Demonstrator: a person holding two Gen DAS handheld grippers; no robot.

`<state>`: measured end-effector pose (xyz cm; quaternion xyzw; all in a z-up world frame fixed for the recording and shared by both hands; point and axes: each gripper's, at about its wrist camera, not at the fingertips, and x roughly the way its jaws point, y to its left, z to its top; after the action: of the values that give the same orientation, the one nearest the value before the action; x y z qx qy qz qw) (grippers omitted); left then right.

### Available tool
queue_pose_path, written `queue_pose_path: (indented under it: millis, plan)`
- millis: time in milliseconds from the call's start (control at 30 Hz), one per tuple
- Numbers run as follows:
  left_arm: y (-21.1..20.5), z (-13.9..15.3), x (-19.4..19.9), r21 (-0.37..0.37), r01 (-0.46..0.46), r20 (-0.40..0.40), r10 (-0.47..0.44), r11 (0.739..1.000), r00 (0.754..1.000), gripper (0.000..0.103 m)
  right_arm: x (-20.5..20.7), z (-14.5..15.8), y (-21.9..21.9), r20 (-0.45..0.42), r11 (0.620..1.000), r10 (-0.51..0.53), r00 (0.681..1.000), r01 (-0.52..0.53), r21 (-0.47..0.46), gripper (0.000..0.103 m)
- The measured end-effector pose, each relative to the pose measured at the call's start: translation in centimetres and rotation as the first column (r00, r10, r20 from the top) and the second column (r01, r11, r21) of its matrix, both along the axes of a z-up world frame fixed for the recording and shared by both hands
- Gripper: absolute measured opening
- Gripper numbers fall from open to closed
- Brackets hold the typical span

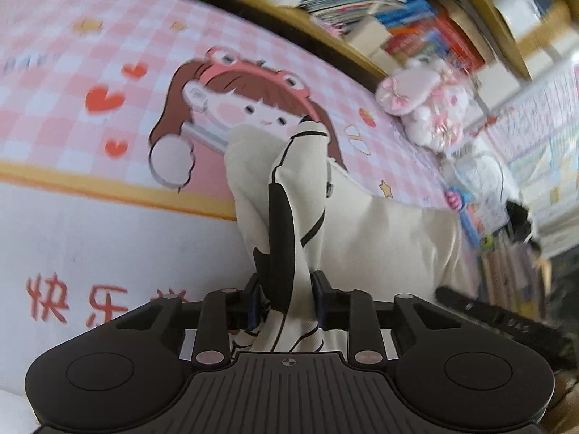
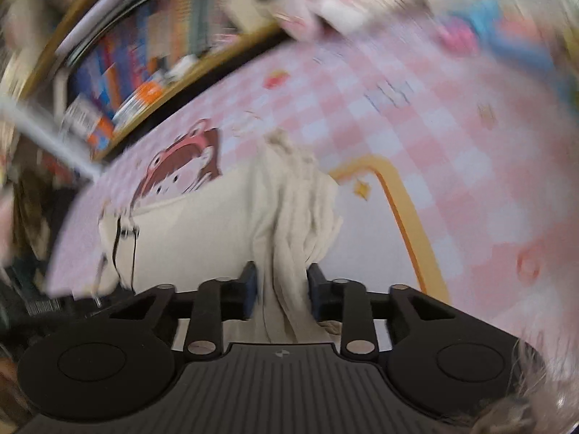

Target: Fold clothes

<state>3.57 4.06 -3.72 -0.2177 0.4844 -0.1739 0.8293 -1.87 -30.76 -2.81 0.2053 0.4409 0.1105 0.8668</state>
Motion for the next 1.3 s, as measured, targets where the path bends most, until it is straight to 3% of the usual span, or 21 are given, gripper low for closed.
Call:
queue_pose_path:
  millis: [67,133,233,467,567,633,667,700,867,1067,1300]
  plan:
    - [-0.1,0.1,-0.1,0.016,0.009,0.007,-0.009,1.0,1.0,0.026,-0.6,1.1,1.4,0.072,0.992,0.072,0.995,-0.064,-0.106,0.023]
    - [0.3,-0.3,0.0,-0.014,-0.009,-0.013,0.009,1.0,1.0,0.027,-0.6,1.1,1.4,0.075,0.99,0.087,0.993,-0.078,-0.122,0.023]
    - [1.1,-0.8,0.1,-0.063,-0.038,-0.049,0.035,0.997,0.998,0.032,-0.1,0.1,0.0,0.016,0.999,0.03,0.999,-0.03,-0.036,0.024]
    - [1.7,-1.6,0.3,-0.139,-0.079,-0.085,0.067,0.987,0.994,0.041,0.2,-1.3,-2.3,-0.094,0.993,-0.07,0.993,0.079,0.089,0.051]
    - [1.5,-1.7,0.4,-0.172,-0.09,-0.08,0.077,0.981,0.994,0.049,0.1,-1.4,-2.6,-0.099,0.988,-0.071,0.993,0.083,0.13,0.053]
    - [1.1,-1.6,0.4,-0.157,-0.076,-0.064,0.067,0.985,0.996,0.048,0.4,-1.6,-2.5,-0.104,0.986,-0.051,0.993,0.067,0.154,0.049]
    - [0.9,-1.5,0.3,-0.146,-0.069,-0.054,0.062,0.987,0.997,0.045,0.7,-1.7,-2.3,-0.114,0.984,-0.032,0.993,0.051,0.169,0.04]
    - [0.8,-1.4,0.3,-0.136,-0.062,-0.044,0.057,0.989,0.997,0.044,0.8,-1.7,-2.0,-0.11,0.986,-0.024,0.994,0.042,0.16,0.038]
    - [0.8,-1.5,-0.4,-0.138,-0.108,-0.05,0.102,0.985,0.994,0.021,0.8,-1.8,-1.9,-0.095,0.988,-0.008,0.995,0.022,0.15,0.029]
    - [0.4,-0.4,-1.8,-0.149,-0.118,-0.014,0.117,0.982,0.993,0.018,0.4,-0.3,-1.2,-0.008,0.996,0.045,0.999,-0.044,0.074,0.024]
    - [-0.3,0.5,-3.4,-0.163,-0.141,0.013,0.145,0.977,0.989,0.018,0.1,0.6,-1.8,0.035,0.992,0.097,0.995,-0.1,0.072,0.023]
